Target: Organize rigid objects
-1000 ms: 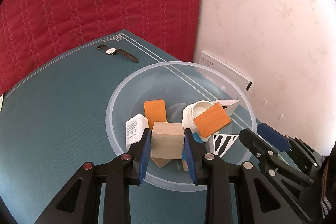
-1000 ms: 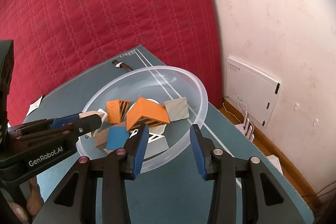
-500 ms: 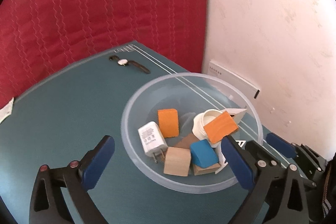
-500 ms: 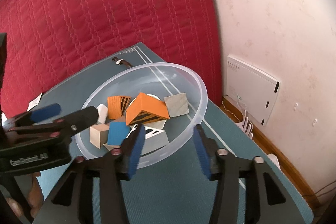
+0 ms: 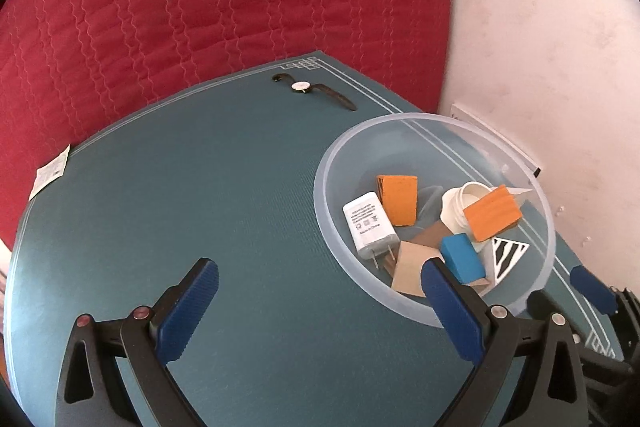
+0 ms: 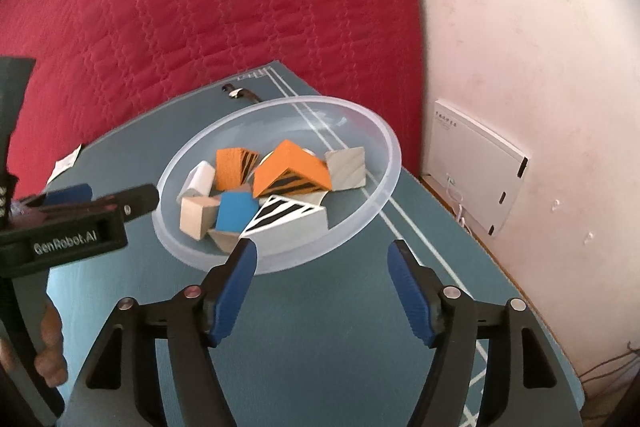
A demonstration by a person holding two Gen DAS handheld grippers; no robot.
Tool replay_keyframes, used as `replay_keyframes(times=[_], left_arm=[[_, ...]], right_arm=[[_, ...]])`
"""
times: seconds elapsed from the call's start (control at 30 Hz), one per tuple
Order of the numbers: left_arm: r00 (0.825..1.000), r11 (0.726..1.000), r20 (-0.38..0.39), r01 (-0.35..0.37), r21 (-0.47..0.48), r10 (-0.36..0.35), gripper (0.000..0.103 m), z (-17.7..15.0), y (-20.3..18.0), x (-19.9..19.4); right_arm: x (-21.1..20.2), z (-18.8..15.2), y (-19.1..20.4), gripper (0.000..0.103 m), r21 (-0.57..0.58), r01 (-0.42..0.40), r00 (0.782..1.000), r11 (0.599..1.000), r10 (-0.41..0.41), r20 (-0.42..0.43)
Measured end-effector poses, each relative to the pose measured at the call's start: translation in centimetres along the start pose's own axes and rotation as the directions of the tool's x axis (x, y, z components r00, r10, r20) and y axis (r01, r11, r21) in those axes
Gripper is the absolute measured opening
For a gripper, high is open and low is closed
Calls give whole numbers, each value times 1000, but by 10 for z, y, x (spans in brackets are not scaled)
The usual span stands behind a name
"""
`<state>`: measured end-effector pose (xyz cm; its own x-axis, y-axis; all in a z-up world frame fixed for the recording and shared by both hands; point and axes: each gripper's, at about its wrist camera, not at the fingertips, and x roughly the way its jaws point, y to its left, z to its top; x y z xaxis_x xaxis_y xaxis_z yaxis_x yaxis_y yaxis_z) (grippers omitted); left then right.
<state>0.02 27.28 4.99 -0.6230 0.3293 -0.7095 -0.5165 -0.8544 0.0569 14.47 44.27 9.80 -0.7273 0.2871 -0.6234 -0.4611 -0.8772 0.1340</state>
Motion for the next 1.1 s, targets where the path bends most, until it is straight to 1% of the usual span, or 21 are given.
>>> replay_keyframes(times=[0.3, 0.43, 0.53, 0.6, 0.77, 0.93, 1.03, 1.1], left_arm=[[1000, 1000, 14, 18, -11, -18, 103, -1, 6, -10], [1000, 1000, 25, -9, 11, 9, 103, -3, 2, -13], [1000, 999, 27, -17, 28, 16, 103, -5, -2, -15], [999, 999, 43, -31, 41, 29, 103, -6, -6, -19], [999, 997, 54, -3, 79, -1, 103, -6, -16, -24], [998, 994, 46, 48, 93, -52, 103, -7, -22, -24], [998, 994, 47, 34, 106, -39, 103, -9, -25, -24], [998, 993, 32, 46, 105, -49, 103, -11, -24, -23]], right_arm=[[-6, -6, 8, 70, -30, 4, 1000, 1000, -4, -10], [-7, -6, 11, 71, -35, 2, 1000, 999, -2, -6], [-7, -7, 13, 71, -36, 2, 1000, 999, -2, -4], [-6, -7, 14, 71, -38, 3, 1000, 999, -3, -3], [-6, -8, 14, 71, -37, -1, 1000, 999, 1, -3], [-5, -8, 14, 71, -34, -1, 1000, 999, 0, -6], [-5, -9, 14, 71, -29, -1, 1000, 1000, 1, -7], [-5, -9, 14, 71, -29, -2, 1000, 1000, 1, -8]])
